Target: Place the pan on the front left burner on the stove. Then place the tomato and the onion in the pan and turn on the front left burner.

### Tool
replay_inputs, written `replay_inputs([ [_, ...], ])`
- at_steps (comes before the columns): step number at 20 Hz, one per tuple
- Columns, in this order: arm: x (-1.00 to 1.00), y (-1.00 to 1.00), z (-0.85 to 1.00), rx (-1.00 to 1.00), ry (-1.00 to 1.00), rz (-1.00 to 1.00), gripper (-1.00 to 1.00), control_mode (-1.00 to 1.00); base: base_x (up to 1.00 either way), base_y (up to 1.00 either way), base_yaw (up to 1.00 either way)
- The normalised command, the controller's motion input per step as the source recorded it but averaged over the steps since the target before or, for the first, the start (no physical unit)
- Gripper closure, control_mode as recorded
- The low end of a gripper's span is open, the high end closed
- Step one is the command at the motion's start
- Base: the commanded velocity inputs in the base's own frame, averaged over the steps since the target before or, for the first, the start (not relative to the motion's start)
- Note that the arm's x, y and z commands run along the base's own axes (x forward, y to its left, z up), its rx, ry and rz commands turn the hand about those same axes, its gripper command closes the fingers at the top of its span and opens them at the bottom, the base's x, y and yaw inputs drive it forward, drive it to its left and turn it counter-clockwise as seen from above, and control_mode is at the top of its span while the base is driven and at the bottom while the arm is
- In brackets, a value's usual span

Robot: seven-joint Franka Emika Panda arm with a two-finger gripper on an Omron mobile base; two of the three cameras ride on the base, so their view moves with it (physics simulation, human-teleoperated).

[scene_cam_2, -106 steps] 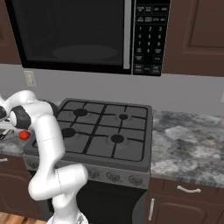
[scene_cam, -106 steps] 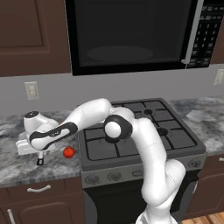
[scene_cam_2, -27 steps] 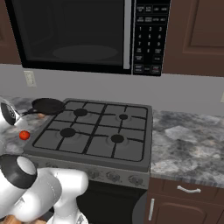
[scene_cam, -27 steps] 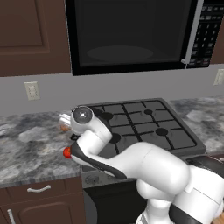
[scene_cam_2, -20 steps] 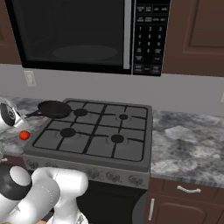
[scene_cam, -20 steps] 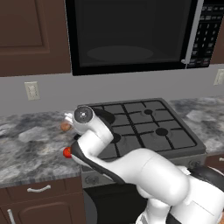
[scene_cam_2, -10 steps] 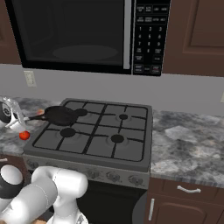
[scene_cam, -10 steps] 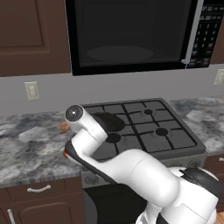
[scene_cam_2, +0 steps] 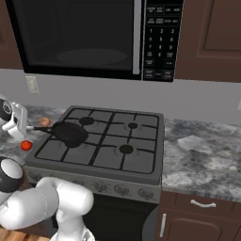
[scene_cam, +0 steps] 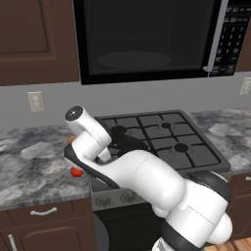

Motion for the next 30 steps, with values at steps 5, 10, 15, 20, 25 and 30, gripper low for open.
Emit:
replay_inputs([
  [5, 0.13, 0.0, -0.03, -0.01, 0.06, -0.14, 1.0, -1.0, 0.0, 0.0, 0.0],
  [10, 0.21, 0.0, -0.18, -0.04, 0.0, -0.11, 1.0, -1.0, 0.0, 0.0, 0.0],
  [15, 0.13, 0.0, -0.32, -0.04, 0.0, -0.02, 1.0, -1.0, 0.0, 0.0, 0.0],
  [20, 0.15, 0.0, -0.2, -0.02, -0.02, 0.0, 1.0, -1.0, 0.0, 0.0, 0.0],
  [25, 0.31, 0.0, -0.14, -0.01, -0.02, 0.0, 1.0, -1.0, 0.0, 0.0, 0.0],
  [30, 0.25, 0.0, -0.24, 0.0, 0.0, 0.0, 1.0, -1.0, 0.0, 0.0, 0.0],
])
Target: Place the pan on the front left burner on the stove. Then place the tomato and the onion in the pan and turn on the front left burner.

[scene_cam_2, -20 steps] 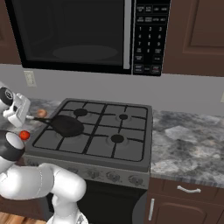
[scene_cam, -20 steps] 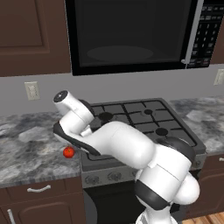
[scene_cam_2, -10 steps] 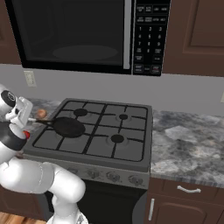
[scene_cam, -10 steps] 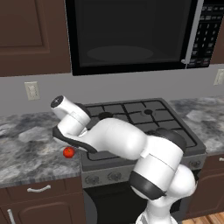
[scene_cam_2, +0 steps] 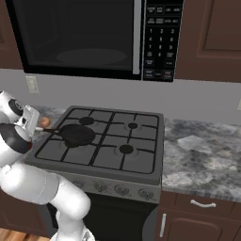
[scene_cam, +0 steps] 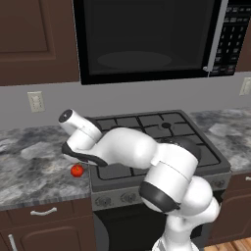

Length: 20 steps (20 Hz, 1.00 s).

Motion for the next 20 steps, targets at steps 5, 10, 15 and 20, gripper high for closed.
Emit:
replay_inputs([
  [5, 0.26, 0.0, -0.34, 0.0, 0.0, 0.0, 1.0, -1.0, 0.0, 0.0, 0.0],
  [10, 0.16, 0.18, -0.33, 0.0, 0.02, 0.0, 1.0, -1.0, 0.0, 0.0, 0.0],
  [15, 0.11, 0.47, -0.27, 0.01, 0.08, 0.0, 1.0, -1.0, 0.0, 0.0, 0.0],
  [20, 0.16, 0.36, -0.18, 0.01, 0.09, 0.0, 1.0, -1.0, 0.0, 0.0, 0.0],
])
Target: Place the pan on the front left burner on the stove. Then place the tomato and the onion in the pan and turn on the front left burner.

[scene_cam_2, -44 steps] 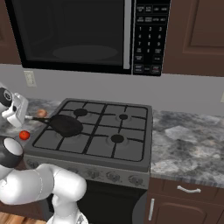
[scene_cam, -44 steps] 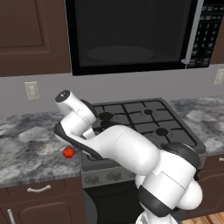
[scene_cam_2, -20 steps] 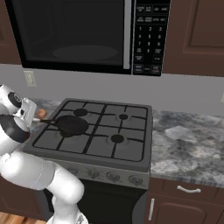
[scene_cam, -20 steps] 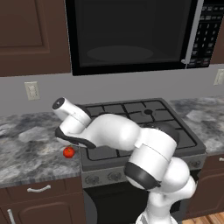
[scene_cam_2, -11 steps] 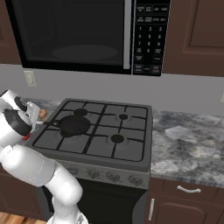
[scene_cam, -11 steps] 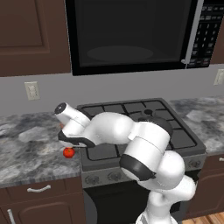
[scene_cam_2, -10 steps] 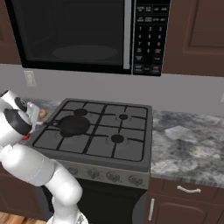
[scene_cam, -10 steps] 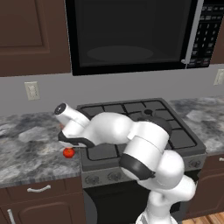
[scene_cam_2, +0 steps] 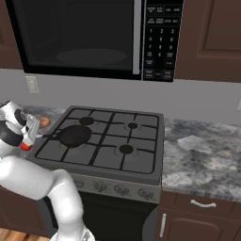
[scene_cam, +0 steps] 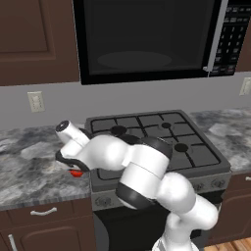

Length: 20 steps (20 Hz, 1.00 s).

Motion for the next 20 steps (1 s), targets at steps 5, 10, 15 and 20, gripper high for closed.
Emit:
replay_inputs([
  [5, 0.21, 0.15, -0.03, 0.03, 0.09, 0.0, -1.0, -1.0, 0.0, 0.0, 0.0],
  [10, 0.07, 0.0, 0.0, 0.01, 0.1, -0.02, -1.0, -1.0, 0.0, 0.0, 0.0],
  [15, 0.0, 0.0, 0.0, 0.01, 0.14, -0.09, -1.0, -1.0, 0.0, 0.0, 0.0],
  [20, 0.0, 0.06, 0.15, 0.02, 0.07, -0.09, -1.0, -1.0, 0.0, 0.0, 0.0],
])
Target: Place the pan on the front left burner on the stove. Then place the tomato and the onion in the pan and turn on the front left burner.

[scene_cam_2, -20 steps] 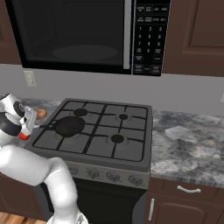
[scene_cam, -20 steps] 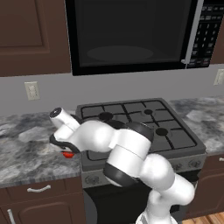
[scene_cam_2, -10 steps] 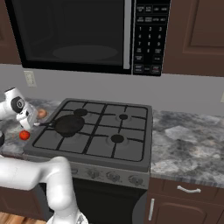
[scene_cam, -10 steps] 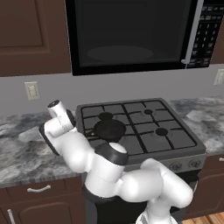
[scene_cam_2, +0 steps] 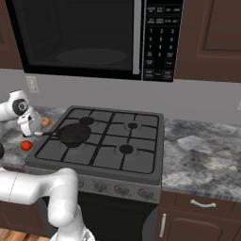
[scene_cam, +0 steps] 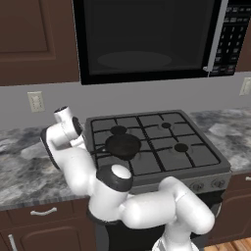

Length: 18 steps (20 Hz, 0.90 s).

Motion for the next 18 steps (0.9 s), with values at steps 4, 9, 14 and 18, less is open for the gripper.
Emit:
replay_inputs([
  [4, -0.13, 0.15, 0.56, 0.0, 0.01, -0.05, -1.0, -1.0, 0.0, 0.0, 0.0],
  [9, -0.18, 0.04, 0.36, 0.0, 0.0, -0.01, -1.0, -1.0, 0.0, 0.0, 0.0],
  [14, -0.1, 0.06, 0.01, 0.0, 0.0, 0.1, -1.0, -1.0, 0.0, 0.0, 0.0],
  [18, -0.03, 0.01, 0.06, 0.0, -0.01, 0.28, -1.0, -1.0, 0.0, 0.0, 0.0],
])
